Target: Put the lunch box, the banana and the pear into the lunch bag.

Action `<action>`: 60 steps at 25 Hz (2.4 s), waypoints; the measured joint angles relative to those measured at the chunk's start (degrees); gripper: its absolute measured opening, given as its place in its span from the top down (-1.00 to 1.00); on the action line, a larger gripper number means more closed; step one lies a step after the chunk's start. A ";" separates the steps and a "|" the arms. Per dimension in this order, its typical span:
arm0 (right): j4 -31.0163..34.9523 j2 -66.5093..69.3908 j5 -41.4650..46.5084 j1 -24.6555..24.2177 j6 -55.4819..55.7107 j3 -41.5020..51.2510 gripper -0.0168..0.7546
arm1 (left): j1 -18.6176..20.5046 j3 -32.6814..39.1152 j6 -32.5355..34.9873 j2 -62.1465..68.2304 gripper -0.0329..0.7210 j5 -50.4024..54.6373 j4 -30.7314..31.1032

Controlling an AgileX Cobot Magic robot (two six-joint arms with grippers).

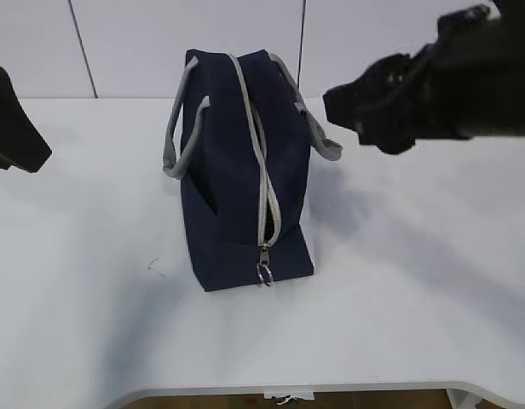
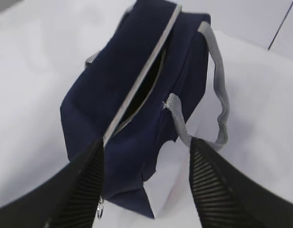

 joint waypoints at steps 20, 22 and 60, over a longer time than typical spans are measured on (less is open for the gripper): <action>-0.09 6.62 -52.87 0.00 0.49 29.73 -0.21 | 0.00 0.00 -0.93 0.00 0.04 0.00 -0.21; -0.09 9.67 -56.21 0.00 0.77 31.05 -0.21 | 0.00 0.00 -1.16 0.00 0.04 0.00 -0.21; -9.97 43.80 -79.47 0.00 11.38 23.93 -0.21 | -0.09 0.00 -1.86 0.00 0.07 0.00 -0.21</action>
